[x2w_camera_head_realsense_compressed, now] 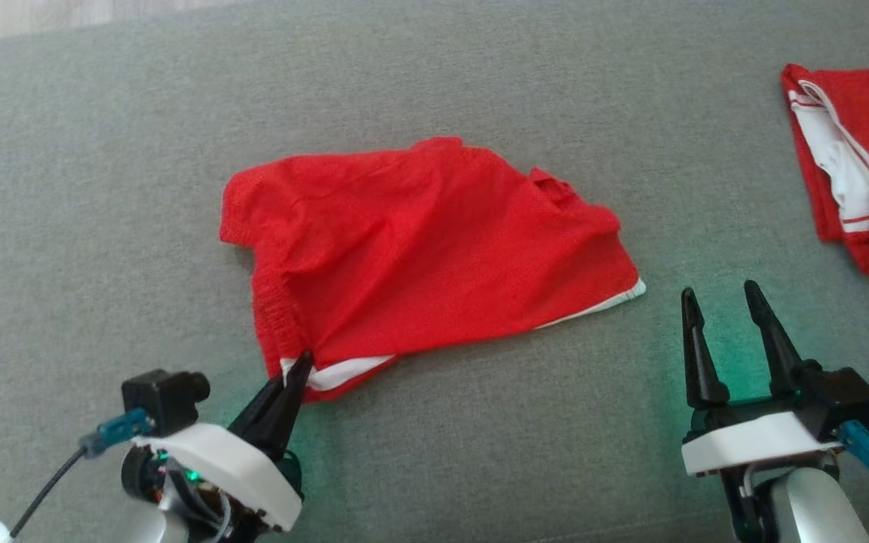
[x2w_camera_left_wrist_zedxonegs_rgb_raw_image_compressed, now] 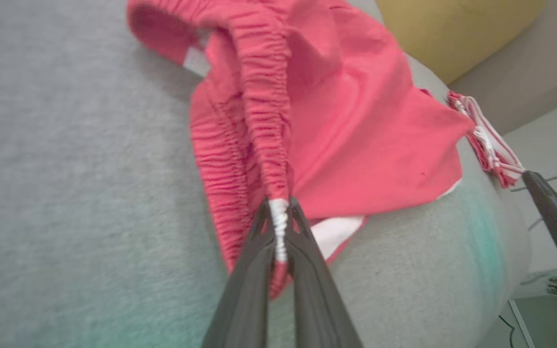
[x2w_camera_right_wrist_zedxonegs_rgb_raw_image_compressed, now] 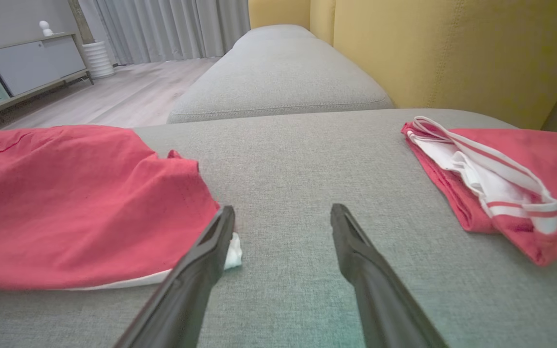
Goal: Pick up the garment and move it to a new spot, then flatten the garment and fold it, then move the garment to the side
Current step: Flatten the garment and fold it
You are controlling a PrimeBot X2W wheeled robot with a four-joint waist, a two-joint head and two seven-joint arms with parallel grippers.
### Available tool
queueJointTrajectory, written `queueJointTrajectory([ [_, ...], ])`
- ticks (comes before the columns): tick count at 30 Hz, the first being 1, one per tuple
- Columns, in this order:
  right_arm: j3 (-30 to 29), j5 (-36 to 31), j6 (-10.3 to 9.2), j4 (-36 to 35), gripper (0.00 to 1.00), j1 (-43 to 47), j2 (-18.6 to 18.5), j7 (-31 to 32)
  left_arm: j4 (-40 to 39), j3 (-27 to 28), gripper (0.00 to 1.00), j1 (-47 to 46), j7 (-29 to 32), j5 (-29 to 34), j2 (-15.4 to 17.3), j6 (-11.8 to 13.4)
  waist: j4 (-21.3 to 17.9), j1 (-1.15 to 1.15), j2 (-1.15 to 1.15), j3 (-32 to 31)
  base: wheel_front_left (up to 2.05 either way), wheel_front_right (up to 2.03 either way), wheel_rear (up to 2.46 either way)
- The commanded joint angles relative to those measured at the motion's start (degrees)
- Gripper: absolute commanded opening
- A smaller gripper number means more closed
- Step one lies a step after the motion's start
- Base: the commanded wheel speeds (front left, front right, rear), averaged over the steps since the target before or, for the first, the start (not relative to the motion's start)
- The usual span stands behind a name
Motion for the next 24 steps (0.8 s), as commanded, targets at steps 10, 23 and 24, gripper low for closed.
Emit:
queueJointTrajectory([
  [10,1.25,-0.91,0.43,-1.34,1.00,0.34,-0.29,-0.62,4.18,3.50,0.98,-1.32,-2.51,-2.17,-0.31,-1.43,0.93,0.00,0.00,-0.92,0.00,0.00,0.00],
  [23,-0.81,0.03,0.43,-3.38,1.00,1.19,-0.29,-0.62,-1.11,6.89,1.00,2.66,-13.44,2.91,0.45,1.01,1.22,0.00,0.00,-3.92,0.00,0.00,0.00],
  [24,-1.21,-0.08,0.43,-3.85,1.00,1.31,-0.29,-0.62,-0.97,6.99,1.00,2.99,-15.09,4.07,0.43,1.25,1.34,0.00,0.00,-4.35,0.00,0.00,0.00],
])
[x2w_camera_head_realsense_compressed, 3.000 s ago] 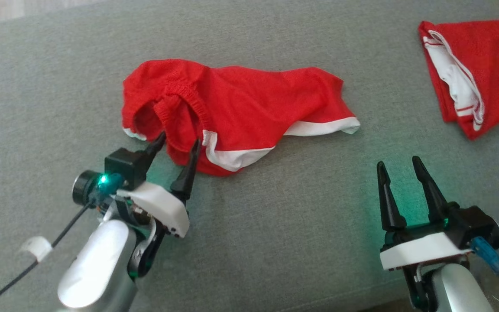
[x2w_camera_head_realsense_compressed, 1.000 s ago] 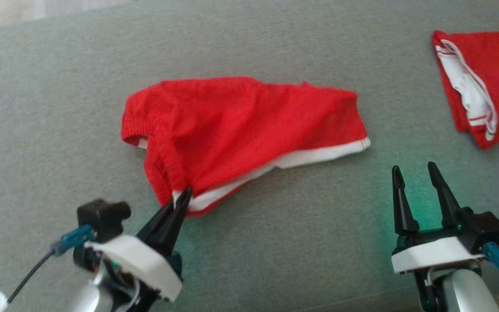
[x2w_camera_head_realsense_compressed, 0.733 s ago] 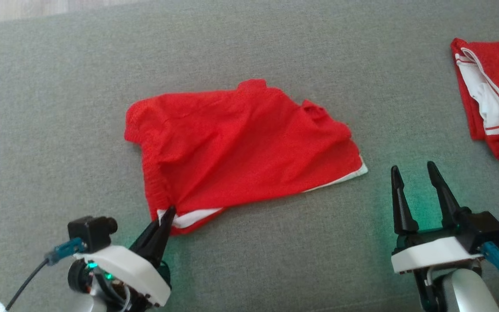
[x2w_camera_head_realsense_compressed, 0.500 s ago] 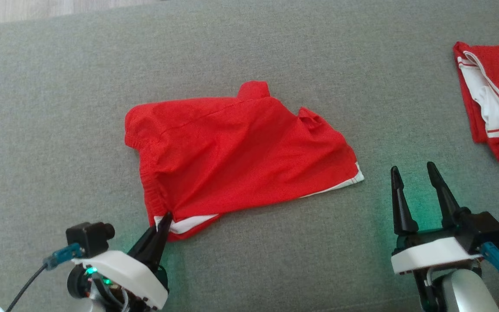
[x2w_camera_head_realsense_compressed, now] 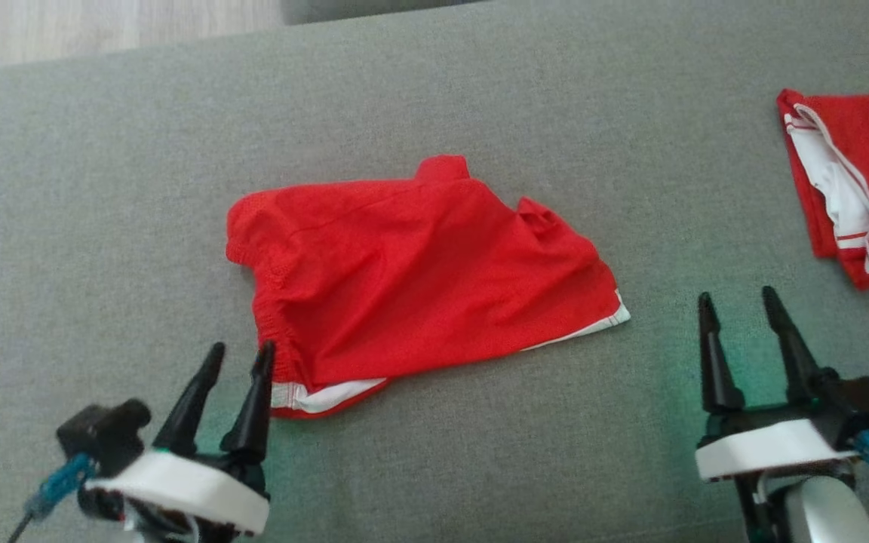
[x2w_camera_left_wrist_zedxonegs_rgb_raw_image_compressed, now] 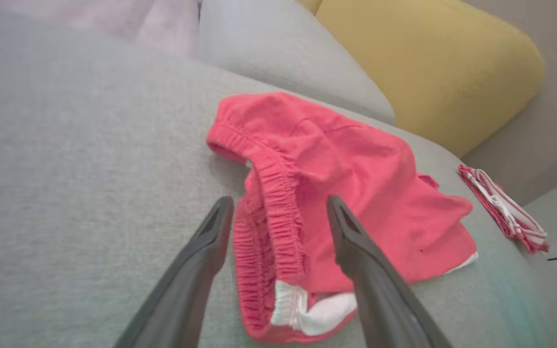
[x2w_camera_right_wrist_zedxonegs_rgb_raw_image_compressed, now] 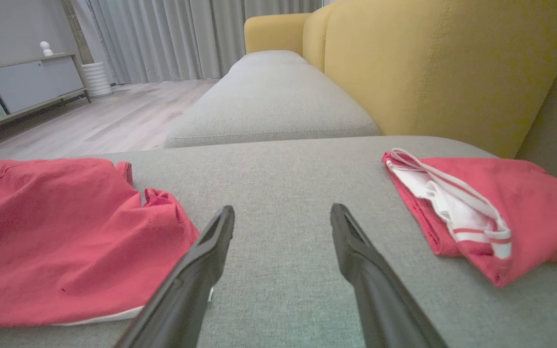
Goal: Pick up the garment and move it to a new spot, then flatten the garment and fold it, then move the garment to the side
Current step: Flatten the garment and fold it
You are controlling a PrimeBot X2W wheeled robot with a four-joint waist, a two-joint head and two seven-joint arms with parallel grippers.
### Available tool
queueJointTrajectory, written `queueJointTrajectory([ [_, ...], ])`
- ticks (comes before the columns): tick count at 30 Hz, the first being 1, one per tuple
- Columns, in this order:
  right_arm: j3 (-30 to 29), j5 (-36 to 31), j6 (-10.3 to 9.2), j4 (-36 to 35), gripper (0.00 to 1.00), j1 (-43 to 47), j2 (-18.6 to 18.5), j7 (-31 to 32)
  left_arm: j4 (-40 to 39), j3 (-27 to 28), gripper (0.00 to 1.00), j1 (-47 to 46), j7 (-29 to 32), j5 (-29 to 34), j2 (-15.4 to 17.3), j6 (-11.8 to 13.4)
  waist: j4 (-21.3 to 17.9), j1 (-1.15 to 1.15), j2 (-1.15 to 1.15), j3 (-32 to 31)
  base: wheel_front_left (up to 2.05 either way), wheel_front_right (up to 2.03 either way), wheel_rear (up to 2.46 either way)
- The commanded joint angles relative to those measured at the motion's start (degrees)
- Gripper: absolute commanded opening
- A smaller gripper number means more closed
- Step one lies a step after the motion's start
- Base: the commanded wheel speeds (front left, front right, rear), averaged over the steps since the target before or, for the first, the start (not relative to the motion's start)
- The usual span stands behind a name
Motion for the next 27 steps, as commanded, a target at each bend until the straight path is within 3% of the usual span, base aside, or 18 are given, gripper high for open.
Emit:
queueJointTrajectory([
  [1,0.42,0.23,0.43,-2.70,1.00,0.02,-0.30,-0.62,-1.24,2.72,1.00,-0.36,-3.38,2.48,0.52,1.03,0.38,0.00,0.00,-1.22,0.00,0.00,0.00],
  [5,-0.74,-0.01,0.43,-4.25,1.00,0.50,-0.30,-0.62,1.59,3.00,1.00,1.18,-10.71,6.02,-0.95,2.43,0.77,0.00,0.00,-3.55,0.00,0.00,0.00],
  [13,-2.53,0.29,0.43,-5.38,1.00,1.14,-0.30,-0.62,9.43,4.43,1.00,1.99,-16.88,12.91,-2.58,3.34,1.94,0.00,0.00,-6.16,0.00,0.00,0.00],
  [21,-2.61,0.14,0.43,-2.62,1.00,1.17,-0.30,-0.62,8.53,13.24,1.00,2.51,-17.05,21.24,-8.53,-1.66,3.94,0.00,0.00,-6.71,0.00,0.00,0.00],
  [27,0.94,0.78,0.43,0.42,1.00,1.32,-0.30,-0.62,11.28,15.96,1.00,1.95,-17.06,24.45,-11.74,-5.23,4.65,0.00,0.00,-7.14,0.00,0.00,0.00],
])
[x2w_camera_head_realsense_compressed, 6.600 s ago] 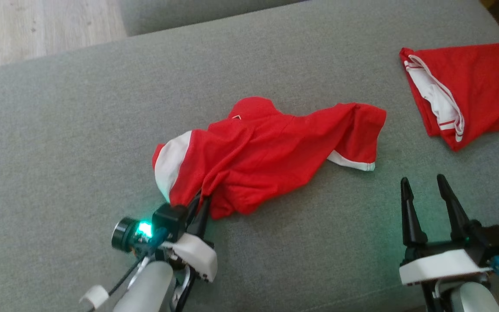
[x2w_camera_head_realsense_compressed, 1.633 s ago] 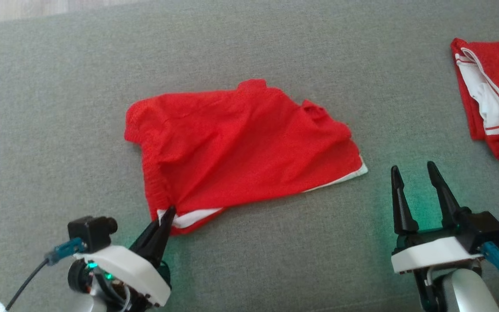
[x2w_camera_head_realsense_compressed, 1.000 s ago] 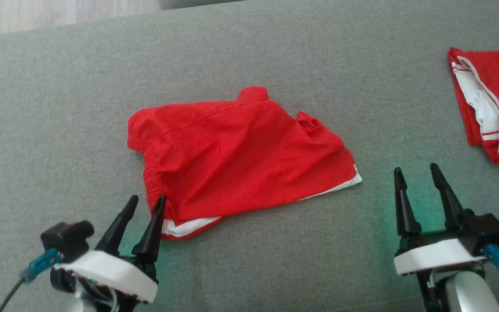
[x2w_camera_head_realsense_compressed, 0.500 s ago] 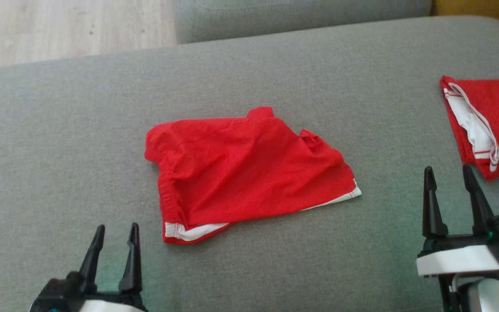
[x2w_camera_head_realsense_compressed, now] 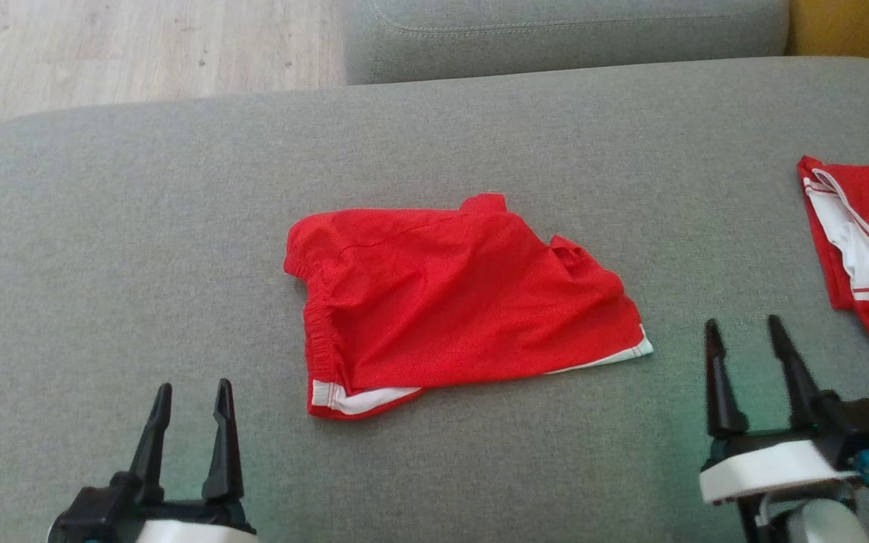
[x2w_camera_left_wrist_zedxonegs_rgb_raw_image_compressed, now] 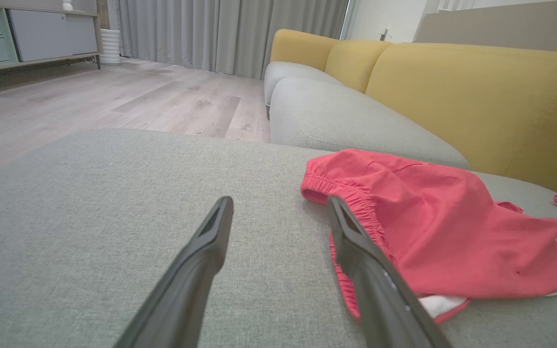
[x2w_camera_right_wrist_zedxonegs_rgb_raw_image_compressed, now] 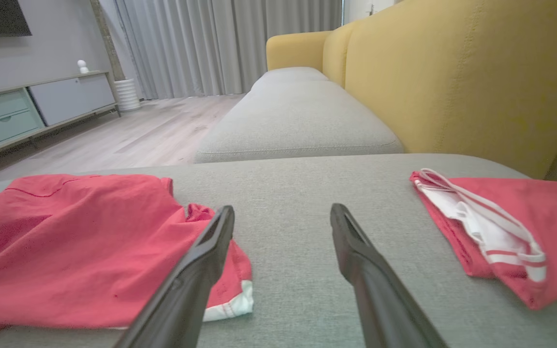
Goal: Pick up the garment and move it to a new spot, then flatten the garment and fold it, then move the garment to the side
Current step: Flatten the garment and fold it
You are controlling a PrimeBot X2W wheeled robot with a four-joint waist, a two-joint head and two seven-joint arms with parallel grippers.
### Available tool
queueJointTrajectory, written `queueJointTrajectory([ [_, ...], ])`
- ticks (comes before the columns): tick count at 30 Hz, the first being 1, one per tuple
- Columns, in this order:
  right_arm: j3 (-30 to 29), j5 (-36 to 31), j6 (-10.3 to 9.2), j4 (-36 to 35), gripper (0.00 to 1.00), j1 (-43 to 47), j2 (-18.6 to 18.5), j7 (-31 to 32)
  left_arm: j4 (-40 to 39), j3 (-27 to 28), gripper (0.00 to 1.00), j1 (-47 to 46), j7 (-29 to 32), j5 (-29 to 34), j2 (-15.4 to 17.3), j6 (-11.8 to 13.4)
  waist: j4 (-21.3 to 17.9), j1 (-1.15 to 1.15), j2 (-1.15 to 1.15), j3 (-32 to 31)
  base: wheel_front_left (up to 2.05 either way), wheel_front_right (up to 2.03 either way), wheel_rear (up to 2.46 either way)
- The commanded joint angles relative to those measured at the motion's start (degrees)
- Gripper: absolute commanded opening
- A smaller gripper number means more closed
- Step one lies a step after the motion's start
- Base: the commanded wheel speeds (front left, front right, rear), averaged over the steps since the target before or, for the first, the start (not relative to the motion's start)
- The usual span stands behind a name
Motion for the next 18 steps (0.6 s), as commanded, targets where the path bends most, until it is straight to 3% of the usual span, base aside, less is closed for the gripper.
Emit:
queueJointTrajectory([
  [1,1.85,0.51,0.43,-1.43,1.00,-0.78,-0.30,-0.62,-1.21,2.44,1.00,-1.96,-0.54,0.75,-0.23,-0.37,0.09,0.00,0.00,-0.16,0.00,0.00,0.00],
  [18,3.73,1.27,0.43,-0.96,1.00,-0.22,-0.30,-0.62,0.45,1.64,1.00,-3.54,-0.54,1.35,-1.60,-1.38,-0.95,0.00,0.00,-0.25,0.00,0.00,0.00],
])
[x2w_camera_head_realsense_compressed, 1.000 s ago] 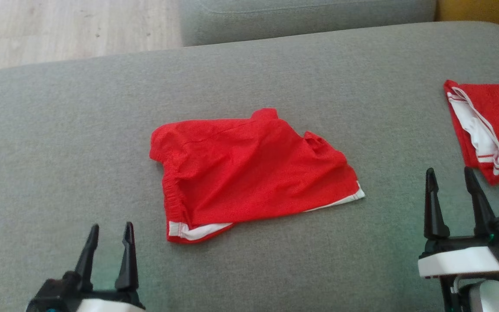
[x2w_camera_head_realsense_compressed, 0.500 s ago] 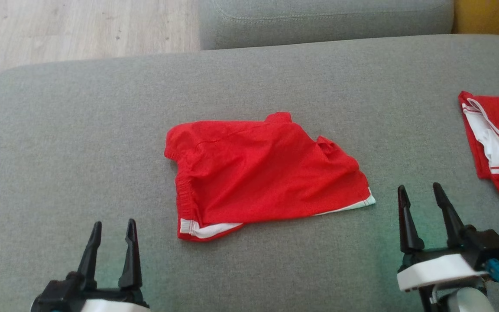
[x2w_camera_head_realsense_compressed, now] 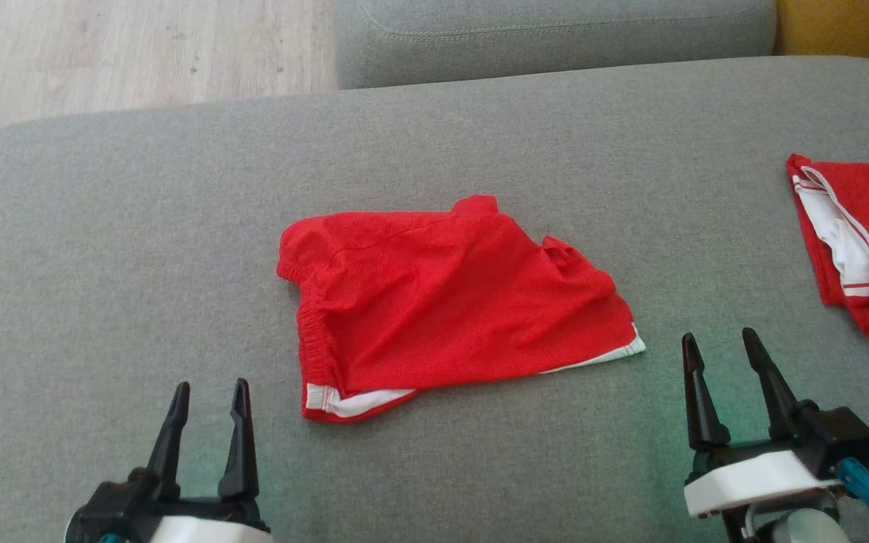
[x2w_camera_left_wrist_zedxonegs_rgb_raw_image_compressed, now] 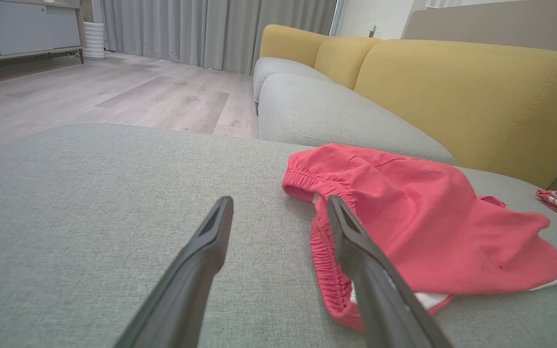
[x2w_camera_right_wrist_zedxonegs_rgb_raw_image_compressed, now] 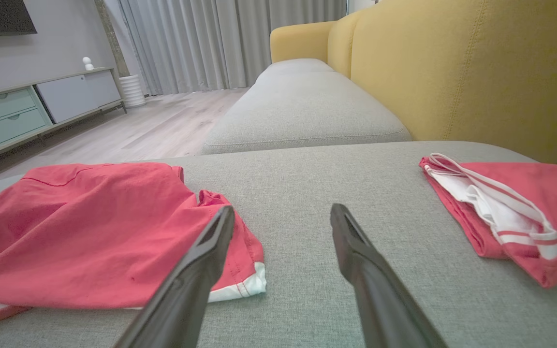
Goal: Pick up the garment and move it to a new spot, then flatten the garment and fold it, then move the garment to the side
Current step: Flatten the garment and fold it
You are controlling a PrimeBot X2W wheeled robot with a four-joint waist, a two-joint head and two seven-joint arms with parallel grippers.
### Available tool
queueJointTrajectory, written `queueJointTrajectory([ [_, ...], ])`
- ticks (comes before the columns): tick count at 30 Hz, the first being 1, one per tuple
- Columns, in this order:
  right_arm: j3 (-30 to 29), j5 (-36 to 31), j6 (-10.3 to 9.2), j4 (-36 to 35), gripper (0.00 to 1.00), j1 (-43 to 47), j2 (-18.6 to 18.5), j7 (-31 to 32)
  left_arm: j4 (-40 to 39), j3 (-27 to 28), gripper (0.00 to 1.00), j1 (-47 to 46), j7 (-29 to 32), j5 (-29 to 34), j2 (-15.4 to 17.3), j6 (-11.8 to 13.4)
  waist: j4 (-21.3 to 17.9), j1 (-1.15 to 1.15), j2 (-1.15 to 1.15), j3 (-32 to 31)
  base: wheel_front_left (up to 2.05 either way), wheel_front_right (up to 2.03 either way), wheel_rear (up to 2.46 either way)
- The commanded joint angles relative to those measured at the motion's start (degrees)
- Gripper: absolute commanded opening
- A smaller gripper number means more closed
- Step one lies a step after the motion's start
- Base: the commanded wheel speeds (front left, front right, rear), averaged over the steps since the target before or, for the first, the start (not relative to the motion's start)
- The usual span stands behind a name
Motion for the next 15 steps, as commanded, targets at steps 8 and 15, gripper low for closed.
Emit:
queueJointTrajectory([
  [8,1.11,0.61,0.43,-1.92,1.00,-1.76,-0.31,-0.62,-1.57,0.50,1.00,-2.96,-0.54,-0.68,0.67,-0.31,-0.23,0.00,0.00,-0.04,0.00,0.00,0.00],
  [15,-0.01,1.60,0.43,-4.08,1.00,-4.33,-0.31,-0.62,-1.91,-3.90,1.00,-3.05,-0.39,-1.21,2.88,-0.31,-0.91,0.00,0.00,0.82,0.00,0.00,0.00],
])
